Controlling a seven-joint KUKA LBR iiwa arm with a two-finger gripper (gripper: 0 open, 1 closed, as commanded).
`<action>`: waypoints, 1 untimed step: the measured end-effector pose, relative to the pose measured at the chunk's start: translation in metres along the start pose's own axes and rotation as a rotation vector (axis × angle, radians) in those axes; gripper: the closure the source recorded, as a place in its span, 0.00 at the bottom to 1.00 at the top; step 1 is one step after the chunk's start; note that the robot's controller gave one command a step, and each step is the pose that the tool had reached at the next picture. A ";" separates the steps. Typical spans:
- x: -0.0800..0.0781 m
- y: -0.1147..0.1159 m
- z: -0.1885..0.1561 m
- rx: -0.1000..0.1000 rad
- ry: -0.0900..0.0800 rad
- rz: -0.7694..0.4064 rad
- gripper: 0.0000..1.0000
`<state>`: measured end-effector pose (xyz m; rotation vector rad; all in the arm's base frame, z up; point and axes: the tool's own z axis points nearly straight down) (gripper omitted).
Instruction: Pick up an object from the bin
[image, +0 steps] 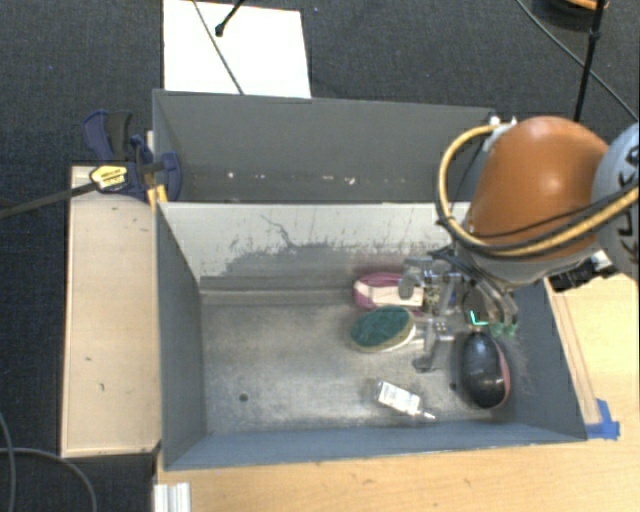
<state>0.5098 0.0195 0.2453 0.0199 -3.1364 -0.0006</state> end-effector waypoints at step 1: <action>-0.080 -0.038 0.174 0.001 -0.017 -0.155 0.00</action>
Offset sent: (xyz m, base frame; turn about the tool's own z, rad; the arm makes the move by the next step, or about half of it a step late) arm 0.0752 -0.0370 -0.1753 -0.1555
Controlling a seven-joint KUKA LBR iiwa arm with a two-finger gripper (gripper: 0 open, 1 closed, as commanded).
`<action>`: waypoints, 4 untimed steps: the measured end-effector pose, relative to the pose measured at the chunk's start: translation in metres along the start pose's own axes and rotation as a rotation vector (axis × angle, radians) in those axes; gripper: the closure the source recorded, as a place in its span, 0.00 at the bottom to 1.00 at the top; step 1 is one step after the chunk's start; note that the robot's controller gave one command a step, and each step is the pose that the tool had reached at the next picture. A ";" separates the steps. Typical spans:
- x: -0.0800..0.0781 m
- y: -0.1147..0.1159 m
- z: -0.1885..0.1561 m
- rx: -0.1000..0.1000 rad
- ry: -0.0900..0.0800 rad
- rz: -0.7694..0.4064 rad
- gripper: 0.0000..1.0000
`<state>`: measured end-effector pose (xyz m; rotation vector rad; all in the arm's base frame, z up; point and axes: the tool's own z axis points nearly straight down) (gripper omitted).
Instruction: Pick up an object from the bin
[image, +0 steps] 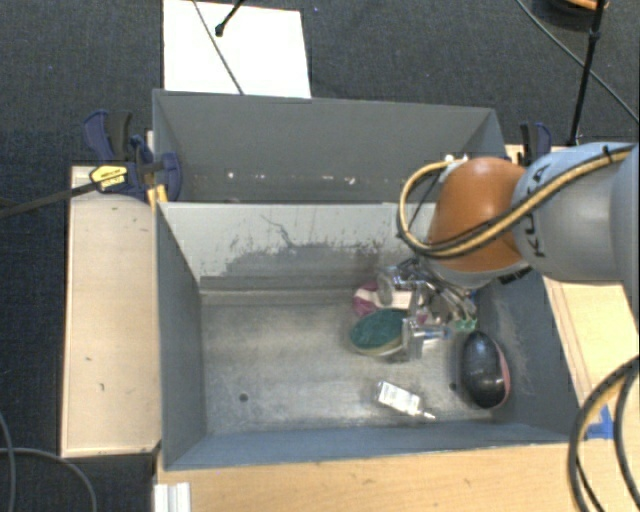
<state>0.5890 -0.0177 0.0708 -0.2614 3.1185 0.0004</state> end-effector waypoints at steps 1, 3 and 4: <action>0.008 0.019 -0.031 -0.001 0.004 -0.173 0.00; -0.006 -0.002 -0.003 0.000 -0.004 -0.216 0.00; 0.000 0.011 -0.005 0.003 -0.005 -0.240 0.00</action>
Offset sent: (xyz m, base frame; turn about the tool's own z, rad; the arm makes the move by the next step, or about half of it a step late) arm -0.0129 0.0171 0.0292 -0.1745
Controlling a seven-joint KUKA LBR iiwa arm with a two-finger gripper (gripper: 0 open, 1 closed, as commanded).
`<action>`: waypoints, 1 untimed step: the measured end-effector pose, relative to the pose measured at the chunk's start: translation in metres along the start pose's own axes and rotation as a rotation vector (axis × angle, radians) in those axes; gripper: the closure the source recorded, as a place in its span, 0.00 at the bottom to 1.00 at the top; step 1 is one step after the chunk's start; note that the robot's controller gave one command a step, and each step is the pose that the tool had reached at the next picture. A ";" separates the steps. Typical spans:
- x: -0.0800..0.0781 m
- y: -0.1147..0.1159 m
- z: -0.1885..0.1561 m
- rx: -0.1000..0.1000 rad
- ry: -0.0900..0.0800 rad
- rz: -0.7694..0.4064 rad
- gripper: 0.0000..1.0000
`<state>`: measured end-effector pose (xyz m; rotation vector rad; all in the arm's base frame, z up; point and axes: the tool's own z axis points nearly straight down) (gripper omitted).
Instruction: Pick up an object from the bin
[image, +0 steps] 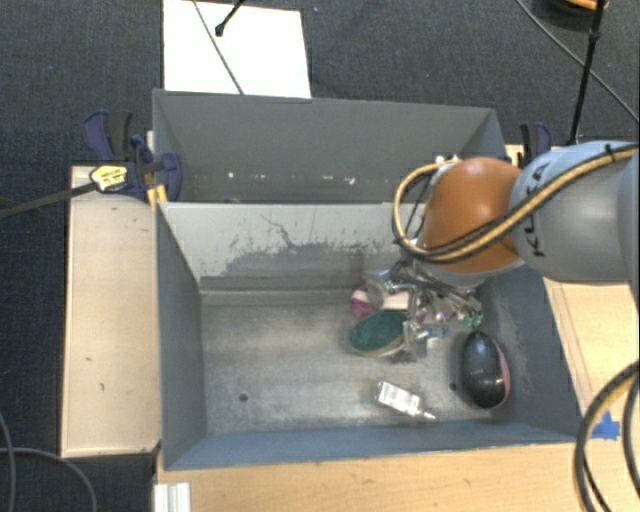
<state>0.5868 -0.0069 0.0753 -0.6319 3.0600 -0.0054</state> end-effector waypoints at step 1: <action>0.003 0.002 0.001 -0.007 0.015 0.001 1.00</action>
Offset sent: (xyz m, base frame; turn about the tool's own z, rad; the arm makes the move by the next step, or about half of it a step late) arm 0.0000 0.0000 0.0000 0.0000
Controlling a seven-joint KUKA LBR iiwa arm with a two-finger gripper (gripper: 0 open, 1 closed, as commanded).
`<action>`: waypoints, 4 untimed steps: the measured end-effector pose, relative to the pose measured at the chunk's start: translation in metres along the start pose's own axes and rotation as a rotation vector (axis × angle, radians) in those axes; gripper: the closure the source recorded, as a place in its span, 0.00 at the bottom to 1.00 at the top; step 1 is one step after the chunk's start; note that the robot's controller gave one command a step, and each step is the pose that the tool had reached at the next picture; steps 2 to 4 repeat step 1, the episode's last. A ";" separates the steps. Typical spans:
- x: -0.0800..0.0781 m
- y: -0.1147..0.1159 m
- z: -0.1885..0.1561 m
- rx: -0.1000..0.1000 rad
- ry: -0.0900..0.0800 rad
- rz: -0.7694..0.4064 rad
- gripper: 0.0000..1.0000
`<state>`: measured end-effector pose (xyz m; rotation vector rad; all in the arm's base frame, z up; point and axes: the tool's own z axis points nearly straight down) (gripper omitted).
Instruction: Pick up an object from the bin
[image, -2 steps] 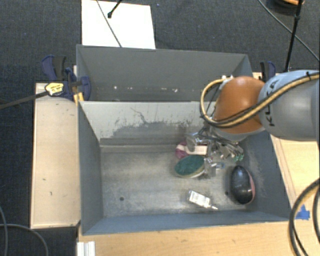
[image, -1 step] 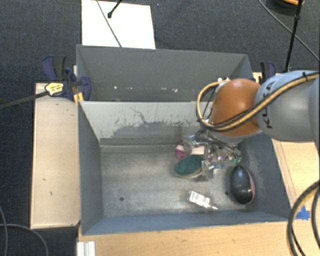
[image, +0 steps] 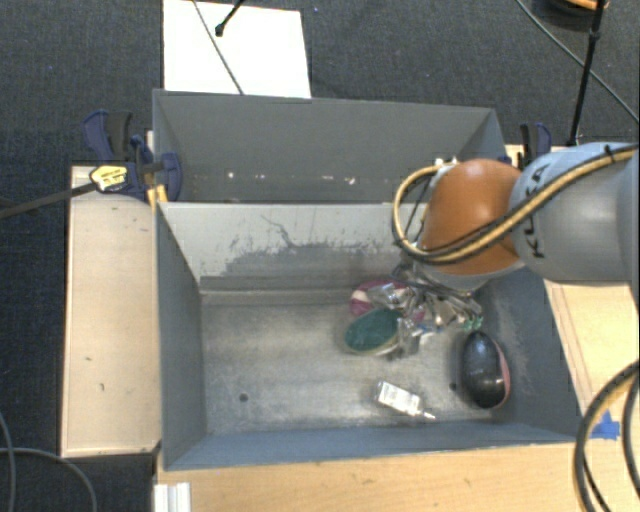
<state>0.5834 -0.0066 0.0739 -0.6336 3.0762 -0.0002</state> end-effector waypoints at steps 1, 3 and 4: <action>-0.003 -0.001 -0.097 0.004 -0.009 0.006 1.00; -0.003 -0.001 -0.097 0.004 -0.009 0.006 1.00; -0.003 -0.001 -0.097 0.004 -0.009 0.006 1.00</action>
Offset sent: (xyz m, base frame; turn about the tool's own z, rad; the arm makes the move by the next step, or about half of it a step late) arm 0.0000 0.0000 0.0919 0.0000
